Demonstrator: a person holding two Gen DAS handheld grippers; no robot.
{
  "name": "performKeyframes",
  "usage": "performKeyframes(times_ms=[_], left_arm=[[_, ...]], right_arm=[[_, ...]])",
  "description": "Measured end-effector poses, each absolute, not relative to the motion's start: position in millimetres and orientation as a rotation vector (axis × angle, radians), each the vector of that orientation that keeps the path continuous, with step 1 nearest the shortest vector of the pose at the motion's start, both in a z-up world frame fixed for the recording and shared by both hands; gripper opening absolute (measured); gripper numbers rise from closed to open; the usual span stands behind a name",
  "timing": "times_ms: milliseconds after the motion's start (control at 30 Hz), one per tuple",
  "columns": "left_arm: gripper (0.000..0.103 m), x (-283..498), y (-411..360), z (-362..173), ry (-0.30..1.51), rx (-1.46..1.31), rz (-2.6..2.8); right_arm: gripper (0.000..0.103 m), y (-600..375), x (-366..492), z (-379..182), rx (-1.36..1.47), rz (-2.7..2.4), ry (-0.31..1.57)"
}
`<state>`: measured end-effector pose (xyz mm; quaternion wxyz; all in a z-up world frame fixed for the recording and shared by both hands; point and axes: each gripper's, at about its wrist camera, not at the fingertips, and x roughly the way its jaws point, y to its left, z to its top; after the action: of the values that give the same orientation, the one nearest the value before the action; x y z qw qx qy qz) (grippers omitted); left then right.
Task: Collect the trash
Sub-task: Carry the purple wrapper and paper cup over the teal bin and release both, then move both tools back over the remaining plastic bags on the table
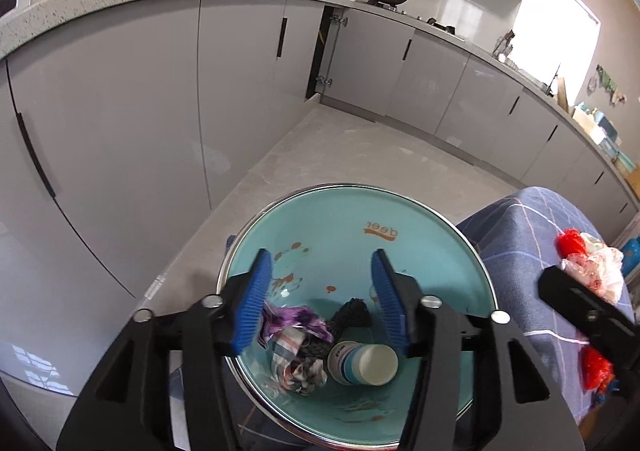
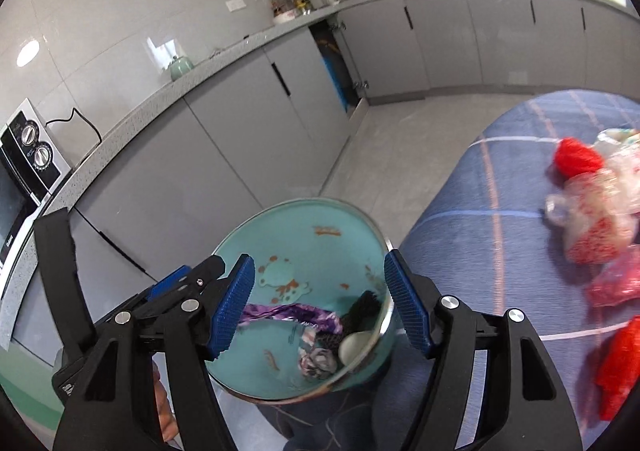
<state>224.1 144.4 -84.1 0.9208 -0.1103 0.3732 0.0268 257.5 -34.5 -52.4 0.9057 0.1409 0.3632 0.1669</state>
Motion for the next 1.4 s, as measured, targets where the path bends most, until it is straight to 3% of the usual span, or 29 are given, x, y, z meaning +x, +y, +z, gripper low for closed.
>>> performKeyframes(times_ms=[500, 1267, 1400], left_arm=[[0.073, 198, 113, -65, 0.743, -0.143, 0.094], [0.074, 156, 18, -46, 0.708, -0.03, -0.06], [0.079, 149, 3, -46, 0.704, -0.011, -0.075]], right_arm=[[0.067, -68, 218, -36, 0.255, 0.273, 0.661], [0.07, -168, 147, -33, 0.317, 0.072, 0.597], [0.07, -185, 134, -37, 0.329, 0.039, 0.588]])
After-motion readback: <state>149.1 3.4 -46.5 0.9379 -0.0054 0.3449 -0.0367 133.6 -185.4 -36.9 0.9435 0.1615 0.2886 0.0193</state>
